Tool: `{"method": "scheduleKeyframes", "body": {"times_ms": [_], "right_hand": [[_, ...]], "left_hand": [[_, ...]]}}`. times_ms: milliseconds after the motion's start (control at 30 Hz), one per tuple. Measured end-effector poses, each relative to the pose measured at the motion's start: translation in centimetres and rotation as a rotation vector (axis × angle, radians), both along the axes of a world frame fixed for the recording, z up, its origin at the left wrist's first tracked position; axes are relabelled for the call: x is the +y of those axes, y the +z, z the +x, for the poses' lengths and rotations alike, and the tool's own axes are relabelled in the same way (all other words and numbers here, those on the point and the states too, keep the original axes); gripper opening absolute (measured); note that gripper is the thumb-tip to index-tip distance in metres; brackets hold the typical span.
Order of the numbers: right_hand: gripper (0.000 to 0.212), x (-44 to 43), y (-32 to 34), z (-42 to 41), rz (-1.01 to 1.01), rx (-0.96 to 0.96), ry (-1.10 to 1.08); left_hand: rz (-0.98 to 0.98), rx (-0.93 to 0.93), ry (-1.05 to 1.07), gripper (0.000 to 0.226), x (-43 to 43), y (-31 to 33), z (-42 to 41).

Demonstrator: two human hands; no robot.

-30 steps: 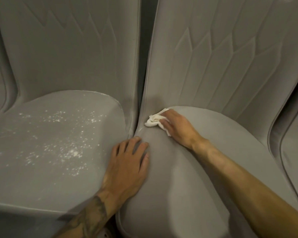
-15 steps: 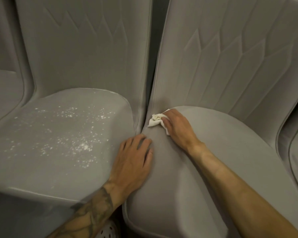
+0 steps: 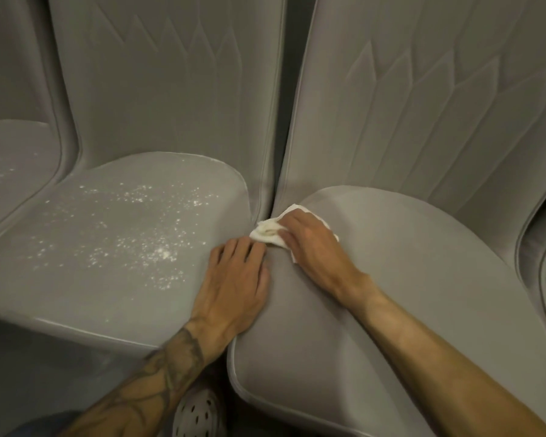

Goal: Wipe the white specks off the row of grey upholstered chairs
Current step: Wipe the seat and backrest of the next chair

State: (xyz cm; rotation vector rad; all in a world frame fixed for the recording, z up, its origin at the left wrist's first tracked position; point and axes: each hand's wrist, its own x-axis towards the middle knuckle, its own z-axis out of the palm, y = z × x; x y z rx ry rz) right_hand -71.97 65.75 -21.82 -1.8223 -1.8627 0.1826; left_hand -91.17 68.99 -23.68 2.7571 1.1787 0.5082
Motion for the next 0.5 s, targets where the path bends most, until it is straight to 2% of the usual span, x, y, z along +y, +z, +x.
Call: {"method": "scheduleKeyframes", "body": {"times_ms": [67, 200, 300, 367, 500], "right_hand": [[0.021, 0.2, 0.4, 0.9, -0.014, -0.014, 0.036], [0.023, 1.4, 0.6, 2.1, -0.016, 0.016, -0.163], [0.025, 0.4, 0.2, 0.0, 0.0, 0.018, 0.016], [0.026, 0.5, 0.5, 1.2, -0.021, 0.019, 0.05], [0.026, 1.7, 1.0, 6.9, -0.008, -0.003, -0.158]], "left_hand": [[0.01, -0.005, -0.003, 0.031, 0.0, -0.1, -0.1], [0.013, 0.023, 0.0, 0.03, -0.1, -0.1, 0.0], [0.012, 0.027, 0.003, 0.032, 0.0, -0.1, 0.1], [0.011, 0.029, 0.004, 0.031, 0.0, -0.2, 0.0], [0.01, 0.043, 0.0, 0.031, -0.1, 0.0, -0.1]]}}
